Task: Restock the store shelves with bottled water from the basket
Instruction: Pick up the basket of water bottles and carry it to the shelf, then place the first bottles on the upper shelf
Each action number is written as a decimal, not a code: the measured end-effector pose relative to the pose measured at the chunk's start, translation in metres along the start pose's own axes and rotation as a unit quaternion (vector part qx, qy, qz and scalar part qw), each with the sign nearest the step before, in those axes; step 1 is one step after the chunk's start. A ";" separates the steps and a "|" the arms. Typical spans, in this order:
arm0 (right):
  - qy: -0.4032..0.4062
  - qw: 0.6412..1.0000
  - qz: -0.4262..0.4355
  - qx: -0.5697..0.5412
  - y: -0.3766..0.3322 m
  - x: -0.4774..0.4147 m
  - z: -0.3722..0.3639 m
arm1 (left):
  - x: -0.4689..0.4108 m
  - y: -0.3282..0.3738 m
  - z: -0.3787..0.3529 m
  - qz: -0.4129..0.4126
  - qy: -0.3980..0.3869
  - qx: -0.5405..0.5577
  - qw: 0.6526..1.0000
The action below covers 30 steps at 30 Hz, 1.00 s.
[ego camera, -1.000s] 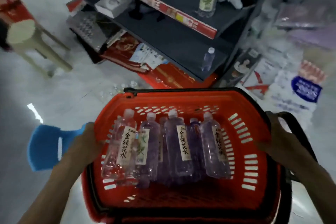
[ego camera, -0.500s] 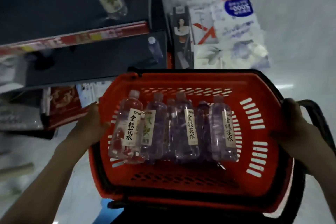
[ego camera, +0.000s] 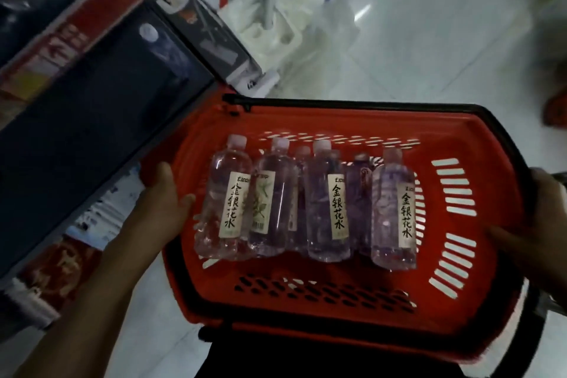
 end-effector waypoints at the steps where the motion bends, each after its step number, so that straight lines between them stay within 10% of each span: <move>1: 0.002 1.000 -0.015 0.019 0.010 0.001 -0.008 | -0.002 -0.011 -0.009 0.006 -0.015 -0.010 1.000; 10: -0.058 0.997 0.022 0.054 -0.006 -0.053 -0.068 | -0.037 -0.069 -0.091 0.064 -0.077 -0.069 0.993; 30: -0.013 0.996 0.085 0.005 0.070 -0.295 -0.381 | -0.294 -0.182 -0.332 0.041 0.085 0.009 0.995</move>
Point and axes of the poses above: each hand's wrist, its own x-axis away from the middle knuckle, its own z-axis out of the back of the hand, y = z × x, the point moved 7 cm from there along -x, towards the middle knuckle, and after that the axes turned 7 degrees about x, right-handed, at the moved point
